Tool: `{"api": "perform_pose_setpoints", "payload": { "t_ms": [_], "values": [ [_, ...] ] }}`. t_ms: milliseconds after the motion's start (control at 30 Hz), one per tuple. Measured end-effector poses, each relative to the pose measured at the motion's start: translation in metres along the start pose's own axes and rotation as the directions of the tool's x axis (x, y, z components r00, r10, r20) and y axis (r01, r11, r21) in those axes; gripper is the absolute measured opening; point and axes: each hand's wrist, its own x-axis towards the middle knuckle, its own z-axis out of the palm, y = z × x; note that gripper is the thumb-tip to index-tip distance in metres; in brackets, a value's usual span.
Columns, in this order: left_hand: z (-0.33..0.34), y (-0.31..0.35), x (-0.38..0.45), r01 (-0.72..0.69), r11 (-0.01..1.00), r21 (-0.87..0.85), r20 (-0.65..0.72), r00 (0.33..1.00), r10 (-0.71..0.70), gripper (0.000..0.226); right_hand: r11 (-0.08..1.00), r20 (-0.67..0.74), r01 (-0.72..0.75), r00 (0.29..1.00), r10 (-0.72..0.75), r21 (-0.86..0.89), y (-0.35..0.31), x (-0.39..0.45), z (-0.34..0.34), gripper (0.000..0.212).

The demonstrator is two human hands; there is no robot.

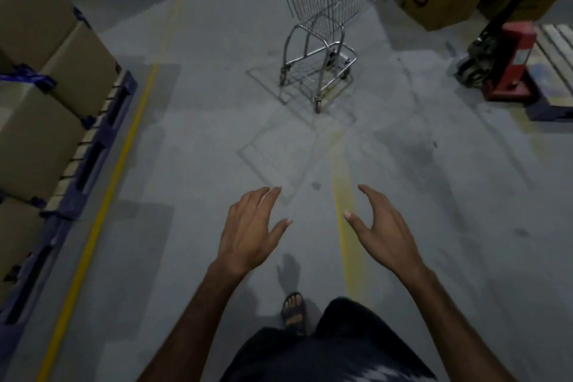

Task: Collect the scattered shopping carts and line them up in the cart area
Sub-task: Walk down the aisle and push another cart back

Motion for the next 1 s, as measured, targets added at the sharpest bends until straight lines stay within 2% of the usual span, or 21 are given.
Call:
{"api": "perform_pose_setpoints", "payload": {
  "t_ms": [133, 333, 500, 833, 1000],
  "values": [
    [-0.016, -0.016, 0.094, -0.016, 1.0, 0.006, -0.043, 0.999, 0.016, 0.069, 0.999, -0.02, -0.004, 1.0, 0.005, 0.047, -0.019, 0.087, -0.005, 0.069],
    [-0.002, -0.06, 0.223, 0.036, 0.999, 0.033, -0.04, 0.999, -0.035, 0.069, 0.999, 0.017, 0.016, 1.0, -0.017, 0.04, -0.019, 0.231, 0.004, 0.067],
    [-0.006, -0.09, 0.332, 0.022, 0.999, 0.049, -0.067, 0.998, -0.018, 0.068, 0.998, 0.035, 0.04, 0.999, -0.042, 0.057, -0.029, 0.362, -0.004, 0.068],
    [-0.033, -0.138, 0.535, 0.126, 0.992, 0.013, -0.176, 0.977, -0.122, 0.069, 0.988, 0.085, 0.143, 0.987, -0.138, -0.05, -0.086, 0.605, -0.029, 0.066],
    [-0.028, -0.188, 0.631, 0.054, 0.998, 0.035, -0.167, 0.985, -0.047, 0.067, 0.991, 0.06, 0.115, 0.992, -0.11, -0.076, -0.109, 0.697, -0.018, 0.065]
  ]
}}
